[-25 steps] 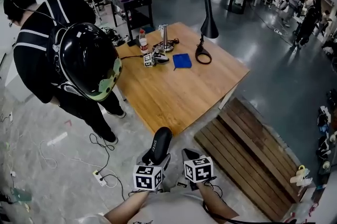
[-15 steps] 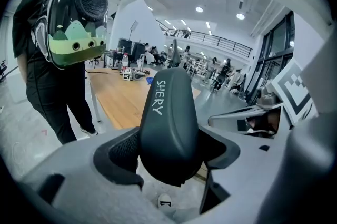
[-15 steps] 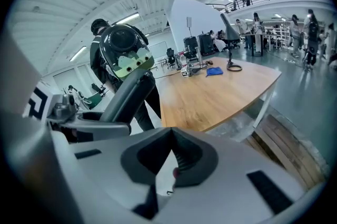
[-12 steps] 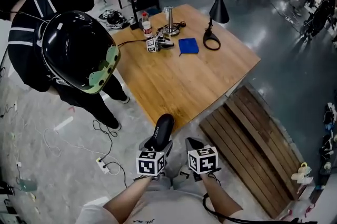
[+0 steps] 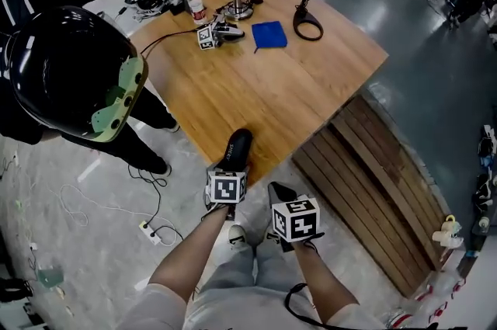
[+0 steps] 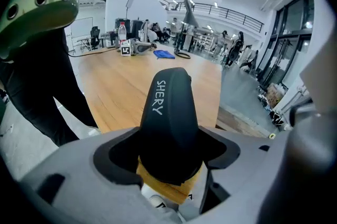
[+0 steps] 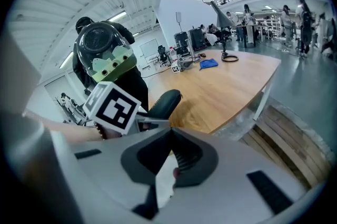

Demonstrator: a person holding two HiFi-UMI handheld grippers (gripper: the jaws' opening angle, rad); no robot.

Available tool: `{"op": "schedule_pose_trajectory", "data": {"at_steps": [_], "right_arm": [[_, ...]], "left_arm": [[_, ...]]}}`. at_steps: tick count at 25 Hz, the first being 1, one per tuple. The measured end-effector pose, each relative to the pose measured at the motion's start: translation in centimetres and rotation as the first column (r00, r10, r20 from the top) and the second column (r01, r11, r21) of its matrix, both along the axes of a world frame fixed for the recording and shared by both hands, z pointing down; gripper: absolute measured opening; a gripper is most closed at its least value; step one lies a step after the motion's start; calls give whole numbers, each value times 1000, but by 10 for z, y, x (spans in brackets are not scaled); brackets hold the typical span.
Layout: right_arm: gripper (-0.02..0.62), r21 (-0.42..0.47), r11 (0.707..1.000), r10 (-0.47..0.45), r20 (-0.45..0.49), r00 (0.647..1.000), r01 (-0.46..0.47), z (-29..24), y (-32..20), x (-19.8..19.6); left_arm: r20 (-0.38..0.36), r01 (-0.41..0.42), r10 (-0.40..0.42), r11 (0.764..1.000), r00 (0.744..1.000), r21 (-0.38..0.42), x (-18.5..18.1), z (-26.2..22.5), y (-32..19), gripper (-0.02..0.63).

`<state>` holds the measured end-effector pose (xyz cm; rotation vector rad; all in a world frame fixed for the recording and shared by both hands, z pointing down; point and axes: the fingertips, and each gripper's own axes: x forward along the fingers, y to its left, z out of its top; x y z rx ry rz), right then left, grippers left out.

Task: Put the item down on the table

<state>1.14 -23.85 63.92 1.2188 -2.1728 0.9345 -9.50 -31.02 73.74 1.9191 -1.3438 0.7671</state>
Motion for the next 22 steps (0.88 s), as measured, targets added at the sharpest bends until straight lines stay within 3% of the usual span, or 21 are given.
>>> {"op": "schedule_pose_trajectory", "data": {"at_steps": [7, 14, 22], "right_arm": [[3, -49, 999, 24, 23, 999, -23, 24, 3, -1], [3, -87, 996, 32, 23, 999, -30, 46, 12, 7], [3, -94, 995, 20, 38, 999, -17, 46, 13, -4]], "left_arm": [[68, -26, 29, 999, 997, -39, 2, 36, -28, 337], [231, -112, 110, 994, 967, -6, 5, 54, -42, 337], [196, -148, 146, 989, 970, -7, 11, 51, -46, 350]]}}
